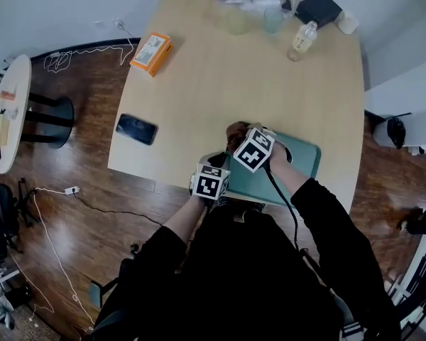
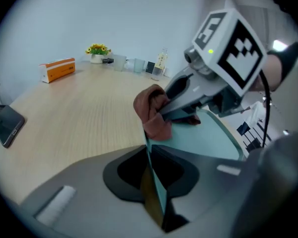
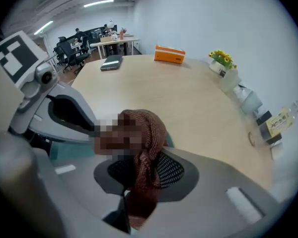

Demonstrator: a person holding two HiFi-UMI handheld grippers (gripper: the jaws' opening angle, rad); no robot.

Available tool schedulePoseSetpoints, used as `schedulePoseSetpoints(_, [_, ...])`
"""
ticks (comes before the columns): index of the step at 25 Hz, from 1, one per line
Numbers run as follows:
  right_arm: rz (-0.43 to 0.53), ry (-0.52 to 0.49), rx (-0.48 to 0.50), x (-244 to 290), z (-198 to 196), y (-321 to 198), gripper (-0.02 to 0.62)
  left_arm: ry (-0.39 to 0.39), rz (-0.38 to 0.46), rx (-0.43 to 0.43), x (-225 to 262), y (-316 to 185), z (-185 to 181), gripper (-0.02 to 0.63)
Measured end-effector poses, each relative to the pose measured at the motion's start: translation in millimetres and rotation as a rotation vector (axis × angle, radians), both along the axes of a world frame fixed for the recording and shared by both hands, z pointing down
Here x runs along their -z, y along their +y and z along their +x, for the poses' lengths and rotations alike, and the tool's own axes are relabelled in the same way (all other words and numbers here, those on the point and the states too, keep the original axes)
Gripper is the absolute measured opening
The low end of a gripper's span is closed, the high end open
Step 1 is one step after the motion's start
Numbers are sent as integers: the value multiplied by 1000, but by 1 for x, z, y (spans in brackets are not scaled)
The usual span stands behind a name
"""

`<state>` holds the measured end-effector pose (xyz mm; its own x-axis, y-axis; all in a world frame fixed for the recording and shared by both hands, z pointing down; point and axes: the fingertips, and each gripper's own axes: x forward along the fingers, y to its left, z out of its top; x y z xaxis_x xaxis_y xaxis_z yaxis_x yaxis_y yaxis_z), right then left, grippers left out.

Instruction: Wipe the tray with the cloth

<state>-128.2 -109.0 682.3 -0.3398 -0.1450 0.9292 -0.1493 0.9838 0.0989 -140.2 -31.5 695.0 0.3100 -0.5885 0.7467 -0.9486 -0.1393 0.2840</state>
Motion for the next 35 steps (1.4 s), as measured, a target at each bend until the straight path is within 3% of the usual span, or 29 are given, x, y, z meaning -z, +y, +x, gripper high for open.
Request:
schedulePoseSetpoints(3, [-49, -36, -24, -7, 3, 41, 97, -3, -3, 1, -2, 5, -6, 14])
schedulePoseSetpoints(5, [-25, -47, -20, -9, 5, 50, 97, -7, -3, 7, -4, 8, -9, 14])
schedulePoseSetpoints(9, [52, -40, -60, -5, 27, 12, 97, 11, -17, 14, -5, 7, -8, 14])
schedulePoseSetpoints(13, [92, 5, -150, -3, 104, -30, 98, 24, -24, 11, -4, 7, -5, 14])
schedulePoseSetpoints(16, [112, 52, -190, -2, 173, -32, 97, 9, -17, 10, -6, 7, -7, 14])
schedulePoseSetpoints(19, [79, 78, -224, -2, 228, -3, 98, -3, -8, 10, -6, 6, -8, 14])
schedulePoseSetpoints(22, [6, 72, -204, -6, 250, 57, 98, -7, -7, 9, -7, 8, -7, 14])
schedulePoseSetpoints(27, [-52, 8, -44, -8, 197, 142, 98, -16, -1, 13, -4, 8, -6, 14])
schedulePoseSetpoints(35, [-74, -87, 146, -3, 56, 170, 98, -19, 1, 10, -6, 10, -1, 14])
